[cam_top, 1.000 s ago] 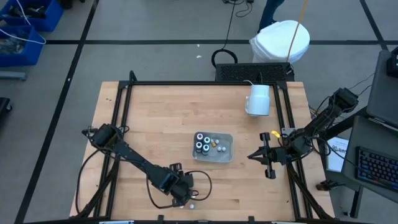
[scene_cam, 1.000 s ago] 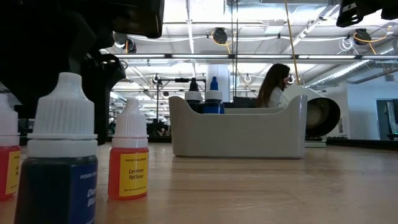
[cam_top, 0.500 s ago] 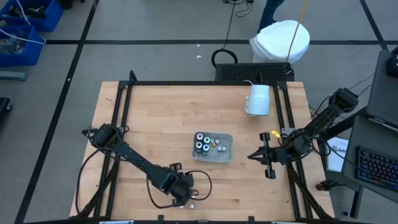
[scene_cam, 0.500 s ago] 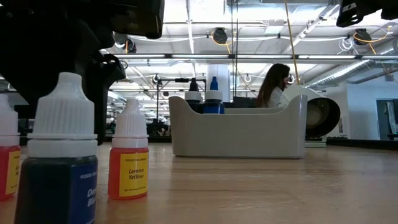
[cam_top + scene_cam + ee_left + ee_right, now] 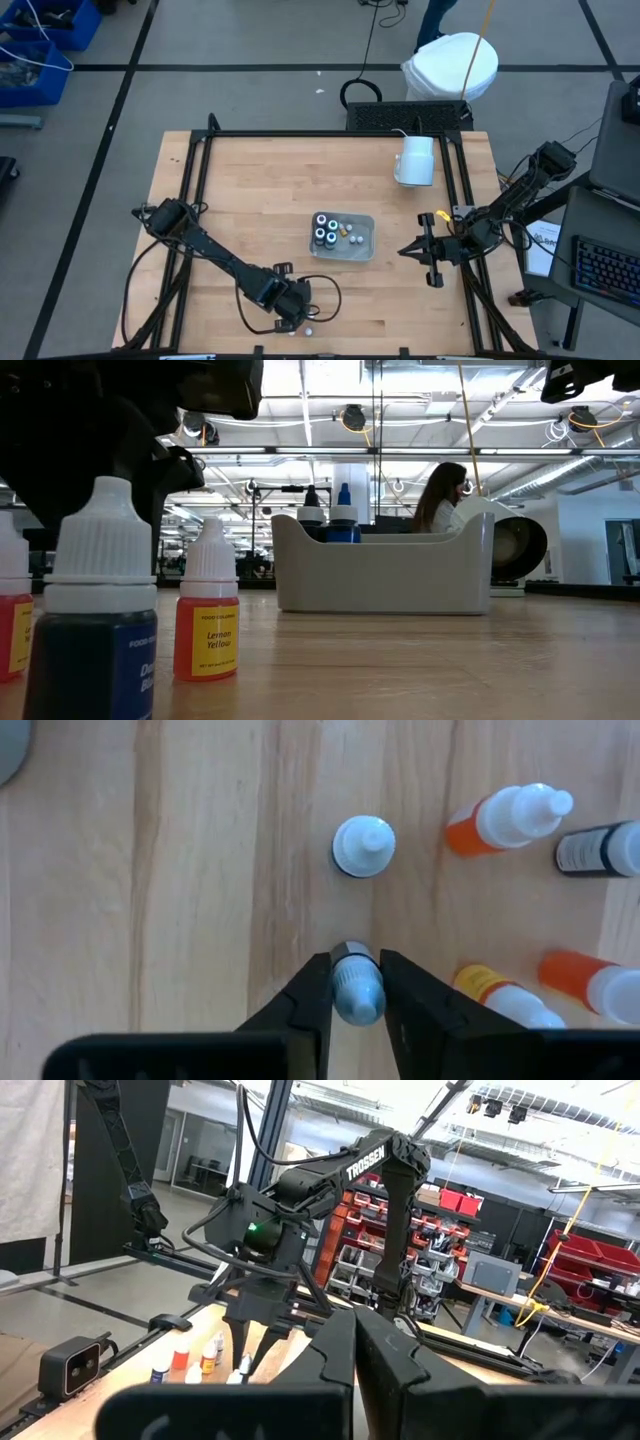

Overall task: Pick & Place food coloring
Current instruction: Put the small black food coloring into the gray bin

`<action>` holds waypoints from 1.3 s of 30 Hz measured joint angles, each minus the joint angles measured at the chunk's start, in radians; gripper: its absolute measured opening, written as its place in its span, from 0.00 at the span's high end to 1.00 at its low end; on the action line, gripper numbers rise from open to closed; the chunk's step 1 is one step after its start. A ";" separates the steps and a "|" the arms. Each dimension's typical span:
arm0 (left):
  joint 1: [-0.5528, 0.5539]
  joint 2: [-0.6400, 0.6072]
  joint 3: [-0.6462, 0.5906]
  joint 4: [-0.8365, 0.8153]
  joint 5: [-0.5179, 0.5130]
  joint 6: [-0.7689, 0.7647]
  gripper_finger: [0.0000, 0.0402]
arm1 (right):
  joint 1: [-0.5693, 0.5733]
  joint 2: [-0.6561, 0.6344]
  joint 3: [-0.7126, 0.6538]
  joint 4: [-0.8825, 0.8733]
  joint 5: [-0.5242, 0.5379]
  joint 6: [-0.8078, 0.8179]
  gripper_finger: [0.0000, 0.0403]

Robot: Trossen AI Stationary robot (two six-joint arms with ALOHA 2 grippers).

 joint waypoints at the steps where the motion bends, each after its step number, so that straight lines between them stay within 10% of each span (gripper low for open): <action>1: 0.000 0.000 0.000 -0.005 0.002 0.002 0.80 | 0.000 0.000 0.000 0.000 0.000 0.000 1.00; 39: -0.010 -0.125 0.518 -0.485 -0.194 0.385 0.79 | 0.000 0.000 0.000 -0.011 0.000 0.021 1.00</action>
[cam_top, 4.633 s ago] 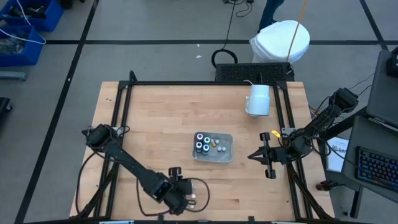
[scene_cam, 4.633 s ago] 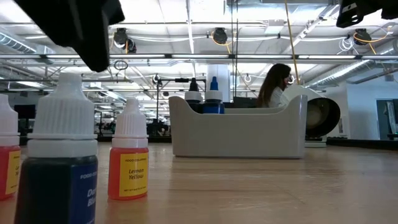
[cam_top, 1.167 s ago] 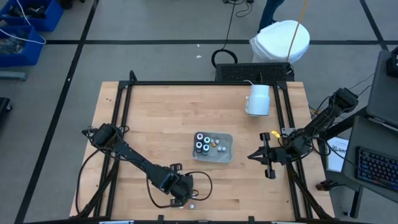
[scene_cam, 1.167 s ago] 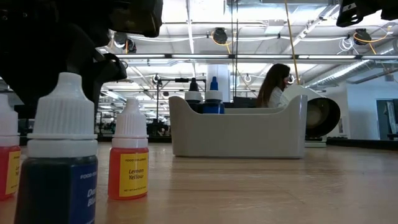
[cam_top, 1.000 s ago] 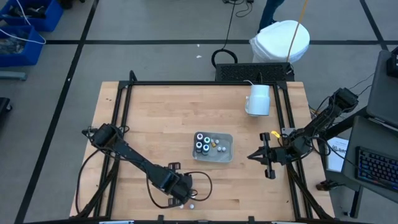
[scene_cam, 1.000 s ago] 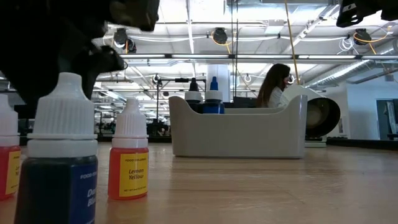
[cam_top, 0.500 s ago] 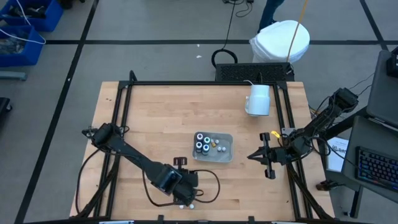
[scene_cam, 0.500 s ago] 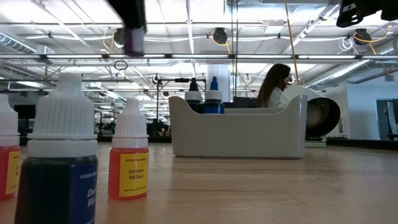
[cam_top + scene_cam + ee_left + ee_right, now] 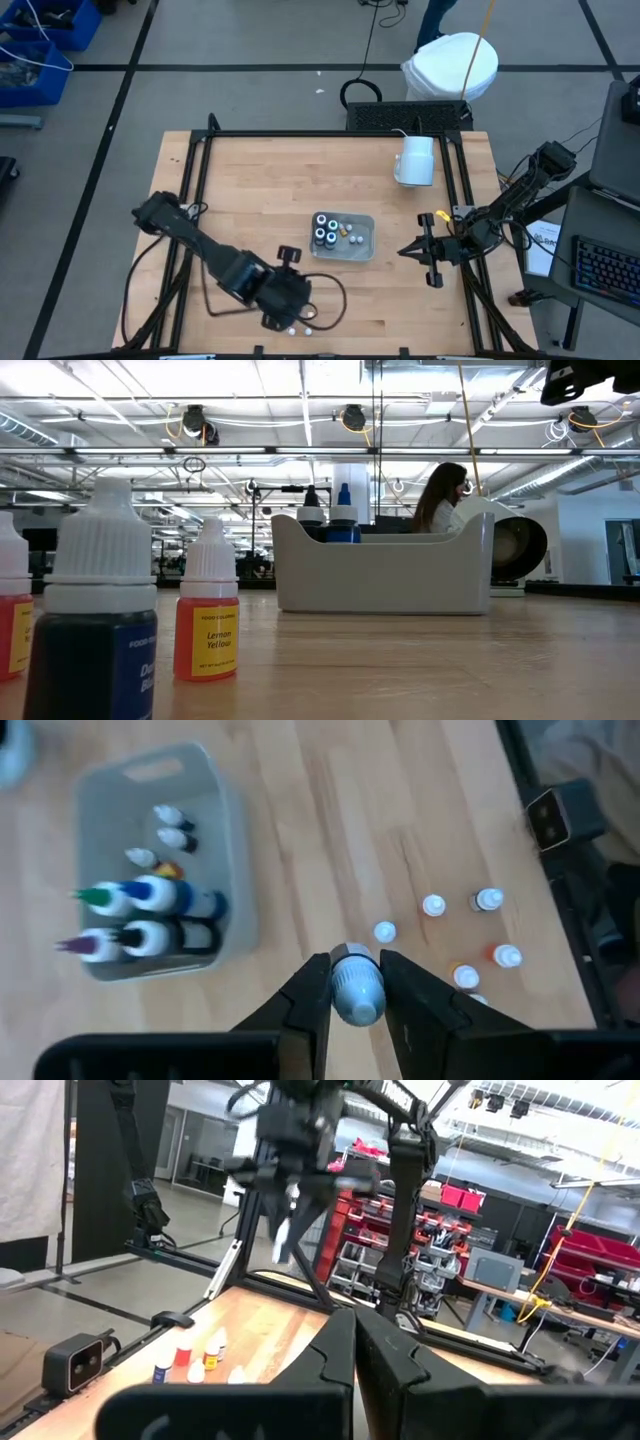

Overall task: Pick & Place food coloring
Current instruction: Put the small black food coloring into the gray bin

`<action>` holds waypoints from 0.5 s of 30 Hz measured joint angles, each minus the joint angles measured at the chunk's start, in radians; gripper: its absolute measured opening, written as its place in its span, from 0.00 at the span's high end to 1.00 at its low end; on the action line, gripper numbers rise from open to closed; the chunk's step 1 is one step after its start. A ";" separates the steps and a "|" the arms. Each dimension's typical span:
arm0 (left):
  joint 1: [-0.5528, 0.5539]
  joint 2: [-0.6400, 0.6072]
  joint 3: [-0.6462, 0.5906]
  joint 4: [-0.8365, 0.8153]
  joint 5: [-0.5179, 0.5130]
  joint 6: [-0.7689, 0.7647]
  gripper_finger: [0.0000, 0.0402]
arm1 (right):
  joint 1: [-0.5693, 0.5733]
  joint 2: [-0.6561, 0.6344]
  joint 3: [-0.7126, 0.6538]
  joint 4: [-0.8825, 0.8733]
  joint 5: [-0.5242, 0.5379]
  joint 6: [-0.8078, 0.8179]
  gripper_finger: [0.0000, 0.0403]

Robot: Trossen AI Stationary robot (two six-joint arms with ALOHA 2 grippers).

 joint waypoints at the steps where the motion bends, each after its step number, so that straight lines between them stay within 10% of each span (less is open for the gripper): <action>1: -0.002 -0.021 0.000 -0.004 -0.011 0.009 0.79 | 0.000 0.000 0.000 0.000 0.000 0.004 1.00; 15: 0.039 -0.288 -0.114 0.020 -0.078 0.120 0.79 | 0.000 0.000 0.000 0.000 0.000 0.018 1.00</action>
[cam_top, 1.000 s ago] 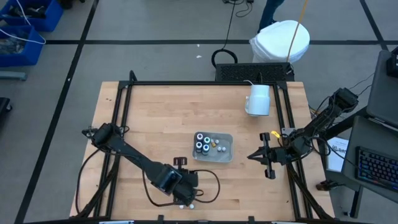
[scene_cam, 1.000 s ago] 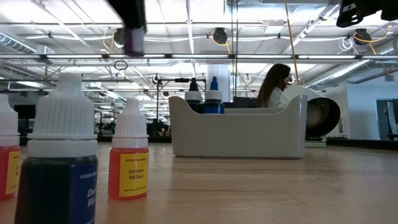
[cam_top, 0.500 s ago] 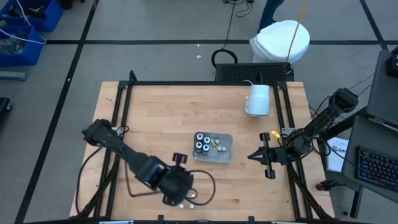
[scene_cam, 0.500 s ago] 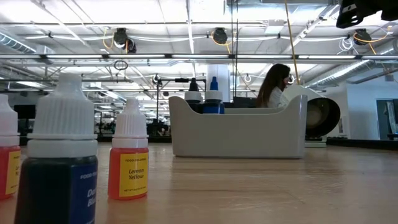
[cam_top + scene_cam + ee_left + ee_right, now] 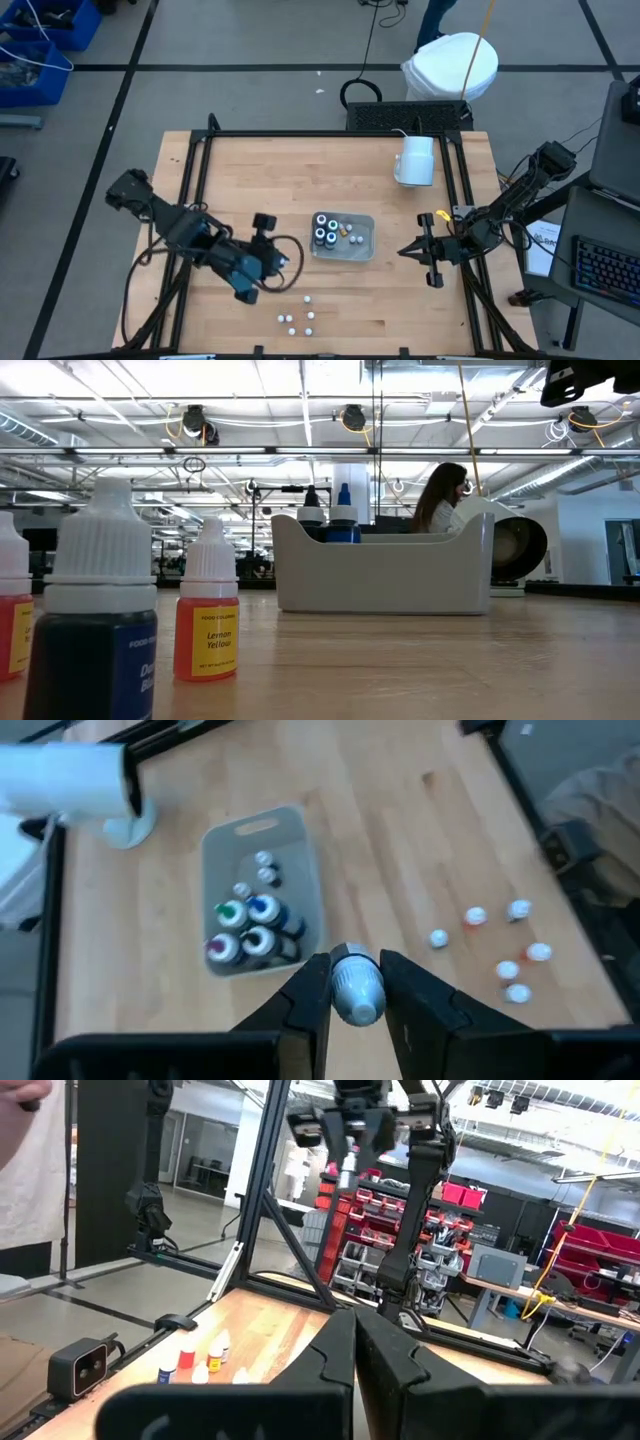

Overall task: Pick & Place food coloring
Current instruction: Put the small black food coloring into the gray bin

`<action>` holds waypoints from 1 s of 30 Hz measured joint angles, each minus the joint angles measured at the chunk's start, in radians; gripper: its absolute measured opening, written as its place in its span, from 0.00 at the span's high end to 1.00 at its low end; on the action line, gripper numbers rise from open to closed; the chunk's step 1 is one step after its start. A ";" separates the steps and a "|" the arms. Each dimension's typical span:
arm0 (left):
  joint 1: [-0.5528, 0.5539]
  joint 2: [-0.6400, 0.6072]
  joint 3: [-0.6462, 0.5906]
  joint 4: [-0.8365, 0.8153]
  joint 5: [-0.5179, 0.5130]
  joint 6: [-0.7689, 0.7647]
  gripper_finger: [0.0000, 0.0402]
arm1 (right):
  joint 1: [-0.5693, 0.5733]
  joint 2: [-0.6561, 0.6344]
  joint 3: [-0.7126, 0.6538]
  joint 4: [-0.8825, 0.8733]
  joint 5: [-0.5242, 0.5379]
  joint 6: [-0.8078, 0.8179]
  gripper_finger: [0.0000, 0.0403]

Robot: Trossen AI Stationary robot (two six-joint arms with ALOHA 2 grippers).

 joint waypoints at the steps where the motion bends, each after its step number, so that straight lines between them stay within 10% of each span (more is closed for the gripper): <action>1: 0.008 -0.016 -0.027 0.014 -0.009 -0.011 0.79 | 0.000 0.000 0.000 0.000 0.000 0.002 1.00; 21: 0.255 0.078 -0.232 0.489 0.279 -0.135 0.79 | 0.000 0.000 0.000 0.000 0.000 0.006 1.00; 30: 0.328 0.323 -0.016 0.503 0.457 -0.049 0.79 | 0.000 0.000 0.000 0.006 0.000 -0.014 1.00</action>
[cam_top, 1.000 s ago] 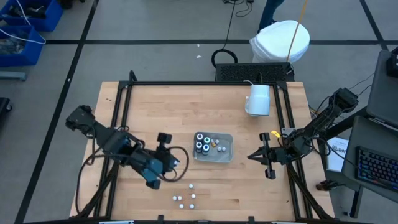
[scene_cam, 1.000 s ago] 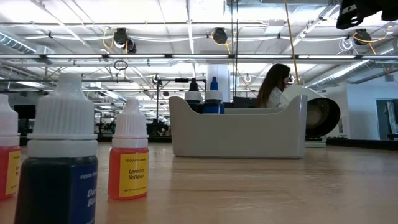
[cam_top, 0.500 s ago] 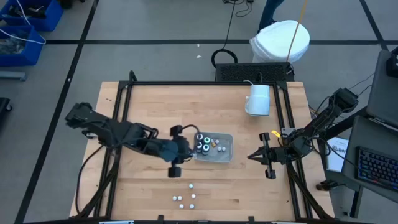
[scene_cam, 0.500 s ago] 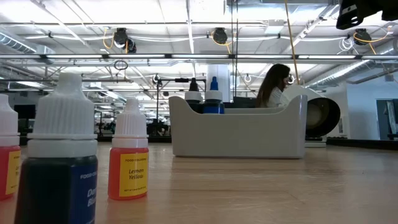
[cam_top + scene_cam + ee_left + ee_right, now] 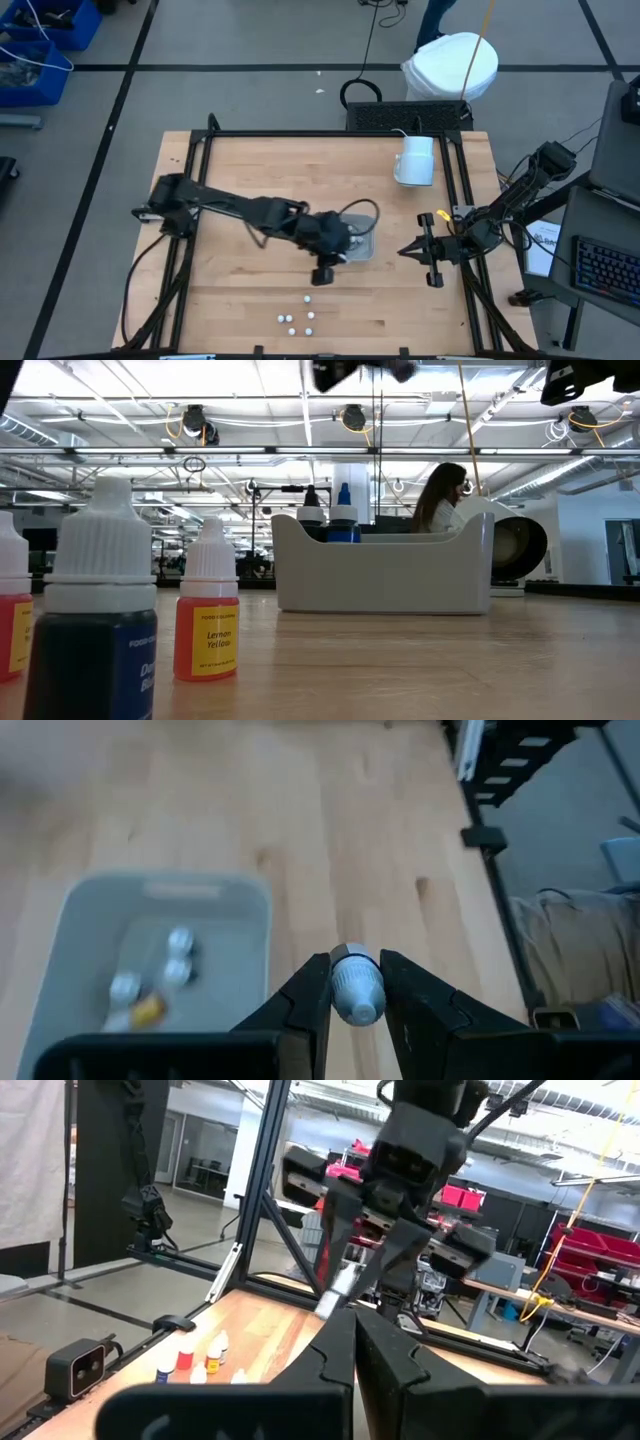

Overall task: Pick & Place food coloring
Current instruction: Put the small black food coloring into the gray bin

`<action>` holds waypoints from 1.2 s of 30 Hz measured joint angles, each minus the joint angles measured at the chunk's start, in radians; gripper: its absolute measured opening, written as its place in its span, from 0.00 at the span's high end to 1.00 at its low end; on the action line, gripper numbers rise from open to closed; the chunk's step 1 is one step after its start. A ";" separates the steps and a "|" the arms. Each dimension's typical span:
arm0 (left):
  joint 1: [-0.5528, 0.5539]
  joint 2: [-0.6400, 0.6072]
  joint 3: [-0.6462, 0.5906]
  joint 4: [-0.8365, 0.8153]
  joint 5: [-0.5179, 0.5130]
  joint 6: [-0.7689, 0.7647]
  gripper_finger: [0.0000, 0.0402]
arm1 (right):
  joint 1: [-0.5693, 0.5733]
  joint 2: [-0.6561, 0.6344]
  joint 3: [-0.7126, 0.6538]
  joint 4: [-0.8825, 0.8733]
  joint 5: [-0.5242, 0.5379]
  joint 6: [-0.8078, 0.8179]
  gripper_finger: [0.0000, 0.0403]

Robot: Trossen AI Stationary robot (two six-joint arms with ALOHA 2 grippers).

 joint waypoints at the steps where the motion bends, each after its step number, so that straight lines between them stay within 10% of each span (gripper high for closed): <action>1: 0.006 0.027 0.040 -0.004 0.004 0.018 0.79 | 0.000 0.000 0.000 0.000 0.000 -0.001 1.00; 9: 0.110 0.222 0.283 -0.068 -0.009 0.097 0.79 | 0.000 0.000 0.000 0.000 0.000 -0.009 1.00; 36: 0.243 0.443 0.292 -0.060 -0.081 0.084 0.79 | 0.000 0.000 0.000 -0.006 0.000 -0.042 1.00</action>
